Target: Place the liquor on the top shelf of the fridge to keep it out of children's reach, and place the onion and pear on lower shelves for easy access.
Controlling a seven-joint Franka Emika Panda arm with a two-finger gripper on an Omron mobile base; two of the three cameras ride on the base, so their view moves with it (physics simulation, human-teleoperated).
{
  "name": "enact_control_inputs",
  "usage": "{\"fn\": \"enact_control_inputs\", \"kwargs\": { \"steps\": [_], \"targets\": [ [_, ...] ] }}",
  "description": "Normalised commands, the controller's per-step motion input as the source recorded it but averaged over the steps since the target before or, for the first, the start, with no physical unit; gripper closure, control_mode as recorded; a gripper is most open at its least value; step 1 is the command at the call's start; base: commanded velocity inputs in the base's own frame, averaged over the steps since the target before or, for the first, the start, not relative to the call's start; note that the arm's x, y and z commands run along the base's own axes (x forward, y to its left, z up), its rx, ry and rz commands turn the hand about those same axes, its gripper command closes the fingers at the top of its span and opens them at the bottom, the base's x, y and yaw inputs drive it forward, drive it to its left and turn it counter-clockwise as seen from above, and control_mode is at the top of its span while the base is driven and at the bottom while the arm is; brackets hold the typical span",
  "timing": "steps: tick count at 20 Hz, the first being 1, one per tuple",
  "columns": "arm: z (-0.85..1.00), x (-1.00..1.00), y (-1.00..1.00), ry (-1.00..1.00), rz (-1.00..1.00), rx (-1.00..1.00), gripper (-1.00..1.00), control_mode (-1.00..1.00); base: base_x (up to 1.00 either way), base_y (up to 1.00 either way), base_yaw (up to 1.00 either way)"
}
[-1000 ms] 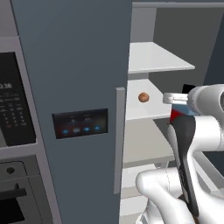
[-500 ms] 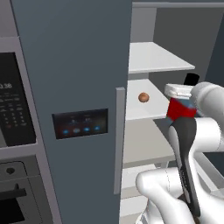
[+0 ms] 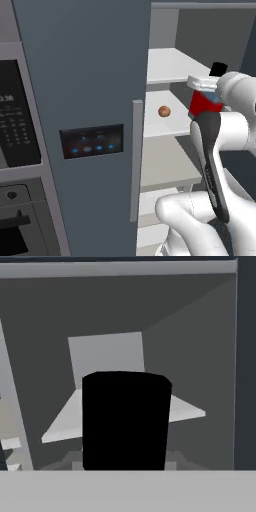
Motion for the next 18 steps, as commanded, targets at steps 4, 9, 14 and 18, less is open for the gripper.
{"fn": "enact_control_inputs", "kwargs": {
  "steps": [4, 9, 14, 18],
  "targets": [
    [0.26, 0.17, -0.2, 0.0, 0.0, -0.01, 1.0, -1.0, 0.0, 0.0, 0.0],
    [0.18, 0.2, -0.18, -0.02, 0.0, -0.04, 1.0, -1.0, 0.0, 0.0, 0.0],
    [0.19, 0.26, -0.04, -0.07, 0.0, -0.03, 1.0, -1.0, 0.0, 0.0, 0.0],
    [0.04, 0.3, -0.03, -0.11, 0.0, -0.02, 1.0, -1.0, 0.0, 0.0, 0.0]
  ]
}}
